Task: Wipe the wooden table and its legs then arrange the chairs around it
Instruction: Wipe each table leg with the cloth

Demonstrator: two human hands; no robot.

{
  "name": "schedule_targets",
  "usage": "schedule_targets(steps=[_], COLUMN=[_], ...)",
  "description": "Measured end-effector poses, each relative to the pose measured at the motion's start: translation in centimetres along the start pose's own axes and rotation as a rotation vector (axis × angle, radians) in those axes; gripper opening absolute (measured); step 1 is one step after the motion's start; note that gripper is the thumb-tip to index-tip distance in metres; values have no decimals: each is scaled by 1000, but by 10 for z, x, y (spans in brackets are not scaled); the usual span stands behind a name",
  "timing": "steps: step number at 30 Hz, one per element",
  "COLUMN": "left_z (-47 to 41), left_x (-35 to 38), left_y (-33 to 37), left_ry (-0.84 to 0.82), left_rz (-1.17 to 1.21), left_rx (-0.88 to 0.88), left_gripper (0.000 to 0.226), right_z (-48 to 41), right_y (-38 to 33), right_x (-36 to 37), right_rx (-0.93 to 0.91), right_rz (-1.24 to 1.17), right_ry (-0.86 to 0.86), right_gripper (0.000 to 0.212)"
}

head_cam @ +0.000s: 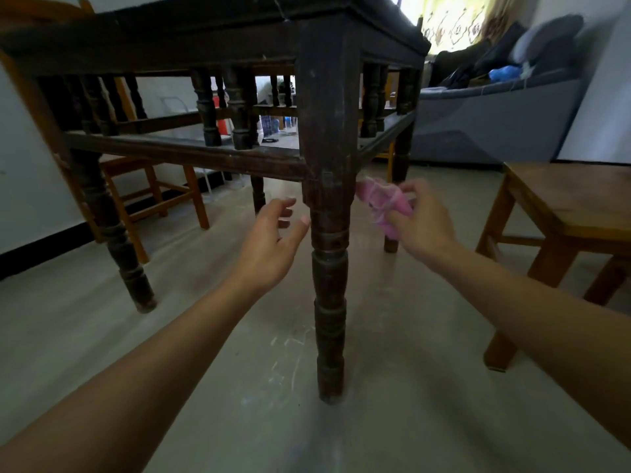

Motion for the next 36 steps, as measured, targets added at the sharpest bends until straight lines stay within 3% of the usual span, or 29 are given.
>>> schedule_targets(steps=[2, 5, 7, 9, 11, 14, 15, 18, 20, 22, 24, 26, 30, 34, 36], left_z=[-5, -6, -6, -6, -6, -7, -7, -7, -4, 2, 5, 6, 4, 4, 6], left_x=[6, 9, 10, 11, 14, 18, 18, 20, 23, 26, 29, 30, 32, 32, 32], left_y=[6, 13, 14, 13, 10, 7, 7, 3, 0, -3, -5, -7, -6, -9, -12], left_ry=[-10, -14, -22, -25, -26, -18, -16, -24, -47, -66, -79, -81, -60, -81, -93], left_rz=[33, 30, 24, 22, 21, 28, 29, -11, -43, -55, -66, -63, -23, -42, -64], left_rx=[22, 90, 113, 118, 100, 88, 89, 92, 83, 78, 88, 90, 74, 70, 66], left_gripper=[45, 38, 37, 37, 35, 30, 28, 27, 36, 40, 42, 41, 37, 41, 44], right_z=[30, 80, 85, 62, 33, 30, 43, 86, 92, 85, 69, 56, 54, 86, 87], right_y=[-3, 37, 67, 73, 58, 21, 15, 45, 87, 114, 112, 81, 30, 61, 99], right_x=[23, 61, 60, 44, 27, 38, 47, 69, 76, 74, 62, 51, 53, 78, 87], right_rx=[-182, -472, -520, -329, -139, -70, -120, -295, -328, -234, -112, -32, -56, -48, 227], right_rz=[-56, 333, 442, 259, 54, -281, -296, -48, 105, 235, 136, -123, -311, -215, -279], right_ry=[-82, -330, -377, -247, -37, -96, -118, -63, -186, -342, -305, -218, -77, -145, -327], right_gripper=[26, 16, 6, 11, 29, 45, 43, 27, 22, 24, 20, 10, 8, 18, 21])
Point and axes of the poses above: each hand's wrist, its own z-axis away from the middle knuckle, its own x-axis out of the palm, y = z × x, the point moved 5 cm from there along -z, towards the middle knuckle, and after that the axes turned 12 degrees about x, right-handed, at the moved point
